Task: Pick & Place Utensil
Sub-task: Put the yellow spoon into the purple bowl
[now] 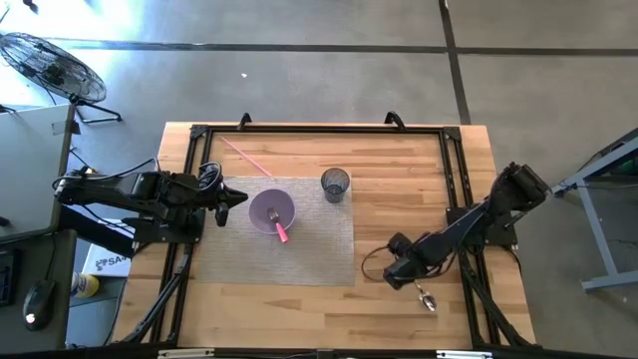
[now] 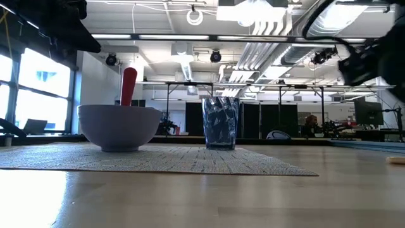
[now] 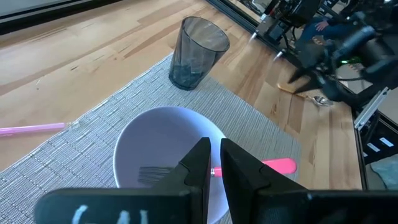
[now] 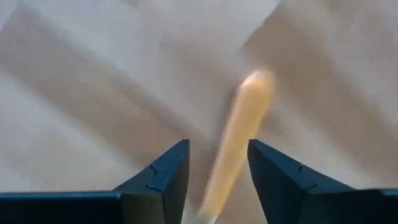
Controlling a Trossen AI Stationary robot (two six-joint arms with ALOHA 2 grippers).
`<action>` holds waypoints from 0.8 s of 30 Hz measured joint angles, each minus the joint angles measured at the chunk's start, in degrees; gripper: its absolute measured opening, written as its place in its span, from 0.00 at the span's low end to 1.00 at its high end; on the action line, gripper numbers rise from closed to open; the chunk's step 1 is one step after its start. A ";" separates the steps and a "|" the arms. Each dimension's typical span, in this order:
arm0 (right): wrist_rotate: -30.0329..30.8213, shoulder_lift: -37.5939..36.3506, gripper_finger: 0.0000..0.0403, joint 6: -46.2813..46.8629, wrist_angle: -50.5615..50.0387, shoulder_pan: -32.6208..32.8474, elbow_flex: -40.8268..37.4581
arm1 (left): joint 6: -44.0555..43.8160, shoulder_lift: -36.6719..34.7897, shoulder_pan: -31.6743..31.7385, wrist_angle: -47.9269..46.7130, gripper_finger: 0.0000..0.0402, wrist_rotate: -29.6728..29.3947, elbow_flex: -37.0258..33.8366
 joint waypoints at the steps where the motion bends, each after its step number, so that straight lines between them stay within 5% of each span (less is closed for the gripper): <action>1: -0.50 -0.02 0.39 0.91 -1.44 0.80 1.02 | 0.00 0.01 0.01 -0.02 0.09 0.01 0.00; 14: -5.99 4.13 0.38 15.46 -0.33 7.92 0.14 | 0.00 0.01 0.01 -0.07 0.09 -0.01 0.00; 24: -5.38 6.40 0.25 25.25 0.91 7.99 0.44 | 0.00 0.01 0.01 -0.09 0.09 0.01 0.00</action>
